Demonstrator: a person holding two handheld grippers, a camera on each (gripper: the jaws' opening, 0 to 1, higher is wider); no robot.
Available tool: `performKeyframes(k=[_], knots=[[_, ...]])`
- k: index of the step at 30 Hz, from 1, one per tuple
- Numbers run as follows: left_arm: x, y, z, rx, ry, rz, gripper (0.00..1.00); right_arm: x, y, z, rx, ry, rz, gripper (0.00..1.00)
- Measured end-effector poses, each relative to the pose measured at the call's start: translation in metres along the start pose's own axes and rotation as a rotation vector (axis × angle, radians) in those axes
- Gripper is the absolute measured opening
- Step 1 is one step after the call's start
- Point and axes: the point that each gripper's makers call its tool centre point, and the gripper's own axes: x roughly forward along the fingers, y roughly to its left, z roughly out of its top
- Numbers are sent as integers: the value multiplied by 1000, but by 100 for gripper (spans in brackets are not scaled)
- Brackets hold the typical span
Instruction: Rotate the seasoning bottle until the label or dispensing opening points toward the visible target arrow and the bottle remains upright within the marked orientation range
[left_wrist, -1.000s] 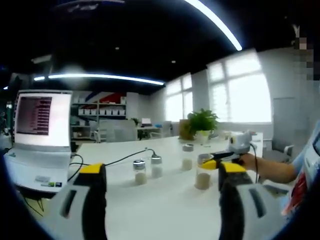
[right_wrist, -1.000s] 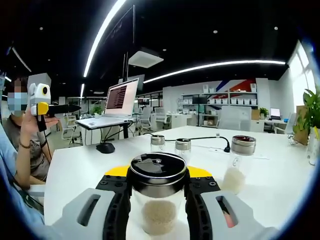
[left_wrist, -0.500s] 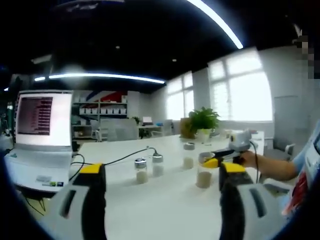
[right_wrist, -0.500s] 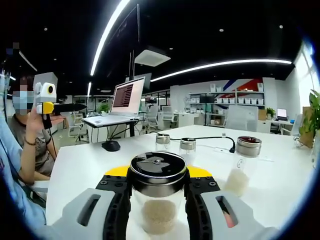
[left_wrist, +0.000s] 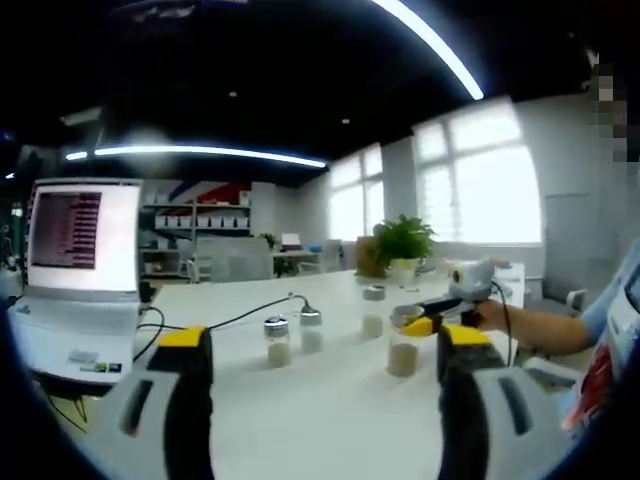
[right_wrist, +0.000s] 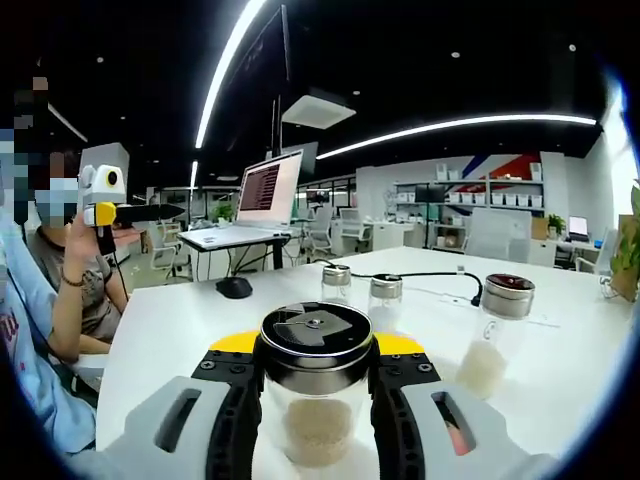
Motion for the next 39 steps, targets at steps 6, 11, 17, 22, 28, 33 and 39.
performKeyframes(k=[6, 11, 17, 22, 28, 33, 39], knots=[[-4, -6, 9, -32, -44, -44, 99, -1, 1, 0, -4, 0, 37, 40], [-8, -11, 13, -31, -53, -61, 99, -2, 0, 0, -4, -4, 59, 40], [-6, -12, 11, -21, -44, -65, 99, -2, 1, 0, -6, 5, 91, 40], [-3, -16, 5, -5, -21, -80, 98, -2, 2, -1, -12, 20, 122, 40], [-3, -15, 4, -9, -19, -84, 98, -2, 3, -2, -13, 31, 157, 40], [-3, -13, 4, -16, -18, -76, 98, -2, 3, -3, -16, 38, 182, 40], [-2, -11, 1, -21, -8, -73, 98, -2, 4, -4, -20, 41, 206, 40]])
